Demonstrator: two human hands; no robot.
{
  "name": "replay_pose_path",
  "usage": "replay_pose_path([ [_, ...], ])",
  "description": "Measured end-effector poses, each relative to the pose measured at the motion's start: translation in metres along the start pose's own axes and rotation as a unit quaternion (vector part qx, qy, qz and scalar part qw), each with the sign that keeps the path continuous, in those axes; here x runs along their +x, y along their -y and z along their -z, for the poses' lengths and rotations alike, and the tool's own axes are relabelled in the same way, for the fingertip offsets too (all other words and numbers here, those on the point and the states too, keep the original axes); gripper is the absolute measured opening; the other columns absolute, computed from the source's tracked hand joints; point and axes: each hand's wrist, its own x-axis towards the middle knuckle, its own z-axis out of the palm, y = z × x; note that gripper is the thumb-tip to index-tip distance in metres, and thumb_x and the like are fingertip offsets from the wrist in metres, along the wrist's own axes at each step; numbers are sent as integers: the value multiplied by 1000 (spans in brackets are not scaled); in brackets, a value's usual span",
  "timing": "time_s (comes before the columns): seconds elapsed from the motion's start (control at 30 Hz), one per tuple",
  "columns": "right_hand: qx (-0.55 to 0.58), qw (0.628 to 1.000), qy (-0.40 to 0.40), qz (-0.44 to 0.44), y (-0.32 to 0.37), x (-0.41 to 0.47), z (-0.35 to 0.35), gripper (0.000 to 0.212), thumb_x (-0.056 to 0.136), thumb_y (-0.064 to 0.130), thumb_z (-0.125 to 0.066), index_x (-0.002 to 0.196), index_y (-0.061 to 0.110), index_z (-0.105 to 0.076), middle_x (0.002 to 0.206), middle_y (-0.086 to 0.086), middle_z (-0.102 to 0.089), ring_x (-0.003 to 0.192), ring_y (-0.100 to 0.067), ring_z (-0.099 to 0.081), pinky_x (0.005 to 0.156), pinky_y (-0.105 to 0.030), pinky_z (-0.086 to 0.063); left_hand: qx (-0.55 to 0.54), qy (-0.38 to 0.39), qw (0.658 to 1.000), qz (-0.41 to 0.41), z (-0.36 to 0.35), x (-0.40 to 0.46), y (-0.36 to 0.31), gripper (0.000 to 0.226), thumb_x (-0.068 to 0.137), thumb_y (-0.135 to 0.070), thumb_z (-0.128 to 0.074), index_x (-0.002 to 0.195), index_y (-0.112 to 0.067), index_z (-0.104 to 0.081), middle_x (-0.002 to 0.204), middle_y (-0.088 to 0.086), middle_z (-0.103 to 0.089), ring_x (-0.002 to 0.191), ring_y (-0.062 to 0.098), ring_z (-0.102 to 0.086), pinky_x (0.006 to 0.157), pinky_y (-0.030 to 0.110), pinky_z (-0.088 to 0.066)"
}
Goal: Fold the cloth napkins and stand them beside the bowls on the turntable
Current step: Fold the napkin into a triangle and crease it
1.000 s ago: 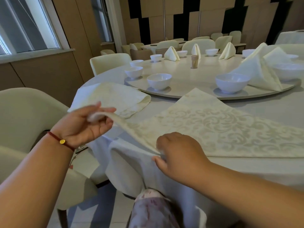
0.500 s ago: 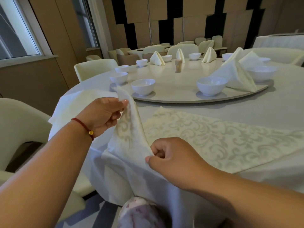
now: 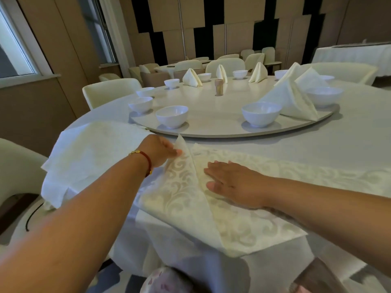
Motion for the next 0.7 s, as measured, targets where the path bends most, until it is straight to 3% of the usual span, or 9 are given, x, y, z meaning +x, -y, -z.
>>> replay_pose_path([
  [0.17, 59, 998, -4, -14, -5, 2, 0, 62, 98, 55, -12, 154, 29, -6, 161, 13, -2, 145, 1, 3, 115, -19, 7, 54, 23, 998, 0, -12, 14, -10, 25, 81, -32, -75, 86, -9, -64, 75, 0, -57, 67, 13, -51, 57, 21, -40],
  [0.3, 62, 998, -3, -10, -6, 3, -1, 65, 96, 58, -11, 154, 30, -4, 161, 12, -2, 145, 1, 3, 114, -19, 7, 150, 48, 988, -1, -20, 25, -17, 36, 87, -41, -65, 93, -5, -67, 98, 11, -66, 99, 26, -62, 88, 34, -50],
  [0.37, 69, 998, -3, -12, -5, 2, 0, 65, 96, 58, -12, 154, 31, -3, 161, 13, -2, 145, 0, 3, 113, -18, 8, 162, 47, 986, 4, -23, 30, -18, 45, 86, -43, -65, 101, -1, -70, 106, 14, -69, 103, 28, -63, 95, 38, -48],
  [0.7, 80, 997, 3, -18, -3, 2, 3, 63, 97, 57, -13, 154, 31, -4, 161, 12, -3, 145, 0, 2, 108, -15, 7, 145, 36, 989, 7, -34, 35, -17, 41, 85, -39, -68, 100, -1, -70, 103, 13, -70, 99, 26, -63, 93, 34, -48],
])
